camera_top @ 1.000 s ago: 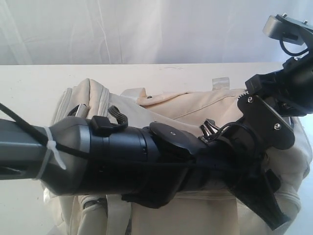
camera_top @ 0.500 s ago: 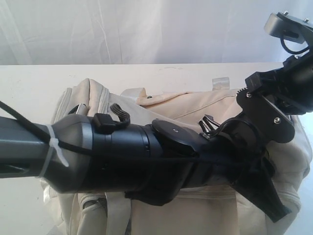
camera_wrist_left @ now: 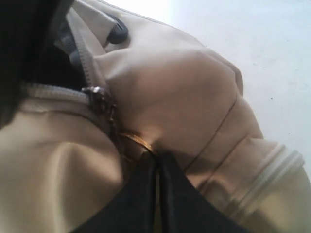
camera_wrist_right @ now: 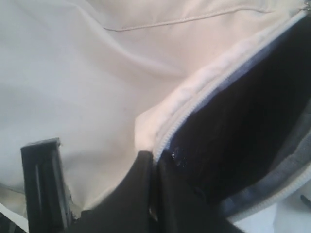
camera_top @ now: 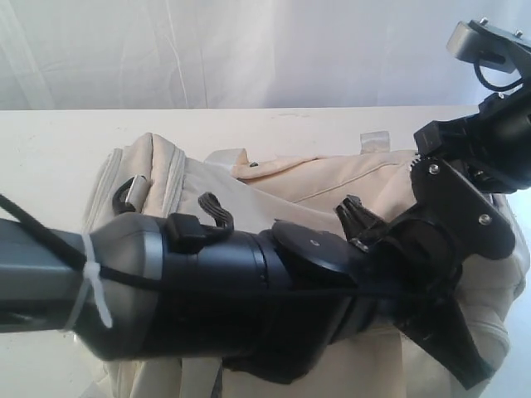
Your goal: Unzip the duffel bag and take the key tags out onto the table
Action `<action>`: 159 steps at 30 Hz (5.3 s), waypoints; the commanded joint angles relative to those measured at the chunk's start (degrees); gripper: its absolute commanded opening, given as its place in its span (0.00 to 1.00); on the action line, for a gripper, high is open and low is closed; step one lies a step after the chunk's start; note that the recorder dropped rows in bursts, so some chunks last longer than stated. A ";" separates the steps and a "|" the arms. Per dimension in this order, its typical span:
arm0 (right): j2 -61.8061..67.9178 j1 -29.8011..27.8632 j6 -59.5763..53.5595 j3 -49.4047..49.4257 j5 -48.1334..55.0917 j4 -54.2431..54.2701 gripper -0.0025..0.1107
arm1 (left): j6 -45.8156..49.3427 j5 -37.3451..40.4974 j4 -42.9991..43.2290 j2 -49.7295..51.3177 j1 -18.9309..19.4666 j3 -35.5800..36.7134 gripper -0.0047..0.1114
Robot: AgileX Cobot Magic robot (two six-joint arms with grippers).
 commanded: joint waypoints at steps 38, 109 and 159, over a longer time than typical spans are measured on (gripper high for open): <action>-0.15 -0.03 -0.27 0.12 -3.17 -0.40 0.02 | 2.32 -12.68 -1.21 -14.88 -11.59 16.77 0.04; -0.61 -0.15 4.01 0.12 -3.32 -6.15 0.02 | -108.15 72.29 104.19 -41.70 22.79 19.87 0.04; -15.57 -0.04 3.39 -2.26 -4.36 0.64 0.11 | -109.62 72.78 106.52 -55.43 22.79 23.92 0.04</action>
